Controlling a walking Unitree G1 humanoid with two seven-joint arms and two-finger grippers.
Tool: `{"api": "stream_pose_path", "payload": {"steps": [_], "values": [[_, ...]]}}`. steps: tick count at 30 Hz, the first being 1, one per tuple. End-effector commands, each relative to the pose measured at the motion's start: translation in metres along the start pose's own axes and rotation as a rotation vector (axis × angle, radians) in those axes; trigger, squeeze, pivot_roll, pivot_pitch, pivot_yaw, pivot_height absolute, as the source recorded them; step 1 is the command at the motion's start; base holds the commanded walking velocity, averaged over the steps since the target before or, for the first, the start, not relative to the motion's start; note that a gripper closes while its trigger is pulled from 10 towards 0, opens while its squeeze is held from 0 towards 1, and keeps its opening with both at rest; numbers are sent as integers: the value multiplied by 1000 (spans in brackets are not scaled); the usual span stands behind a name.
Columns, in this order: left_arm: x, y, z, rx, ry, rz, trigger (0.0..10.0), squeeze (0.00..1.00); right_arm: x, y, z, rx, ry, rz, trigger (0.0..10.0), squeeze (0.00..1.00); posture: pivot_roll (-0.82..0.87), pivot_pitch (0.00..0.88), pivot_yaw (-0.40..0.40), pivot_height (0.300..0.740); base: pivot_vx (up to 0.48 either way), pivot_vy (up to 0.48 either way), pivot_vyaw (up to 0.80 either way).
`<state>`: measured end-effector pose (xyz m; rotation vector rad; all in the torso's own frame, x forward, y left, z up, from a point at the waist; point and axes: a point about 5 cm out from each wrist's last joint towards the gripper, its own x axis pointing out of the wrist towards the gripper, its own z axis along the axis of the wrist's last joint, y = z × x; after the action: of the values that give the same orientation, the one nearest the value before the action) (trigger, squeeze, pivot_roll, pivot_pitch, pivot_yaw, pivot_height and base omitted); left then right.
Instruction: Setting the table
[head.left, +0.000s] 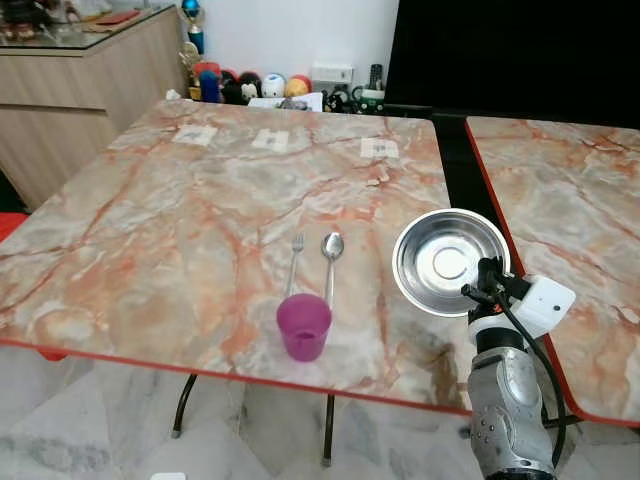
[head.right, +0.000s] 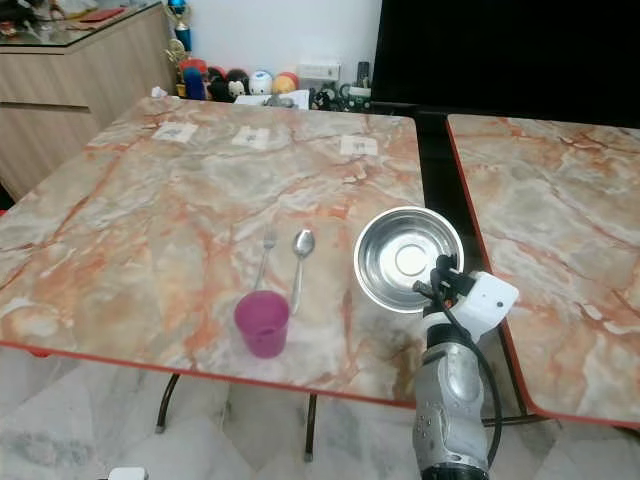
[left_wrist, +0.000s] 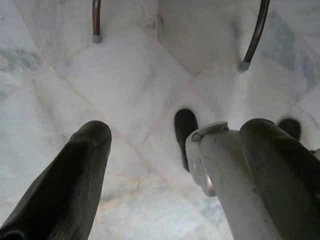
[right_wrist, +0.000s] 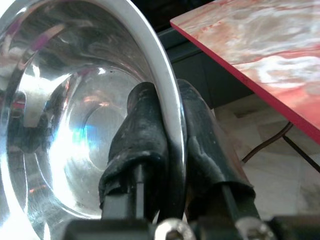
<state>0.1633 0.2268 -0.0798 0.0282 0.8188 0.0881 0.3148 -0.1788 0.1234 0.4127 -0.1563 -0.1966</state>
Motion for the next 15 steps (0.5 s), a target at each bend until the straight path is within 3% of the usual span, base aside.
{"api": "stream_pose_path", "payload": {"steps": [1,15], "values": [[-2,0,-6,-11,20,7,10000,0,2,-1,3,-1,-9,-7,10000,0,20,81,-16,740,0,0,0],[-2,0,-7,-13,23,13,10000,0,2,0,2,-1,-6,-8,10000,0,21,82,-19,740,0,0,0]]}}
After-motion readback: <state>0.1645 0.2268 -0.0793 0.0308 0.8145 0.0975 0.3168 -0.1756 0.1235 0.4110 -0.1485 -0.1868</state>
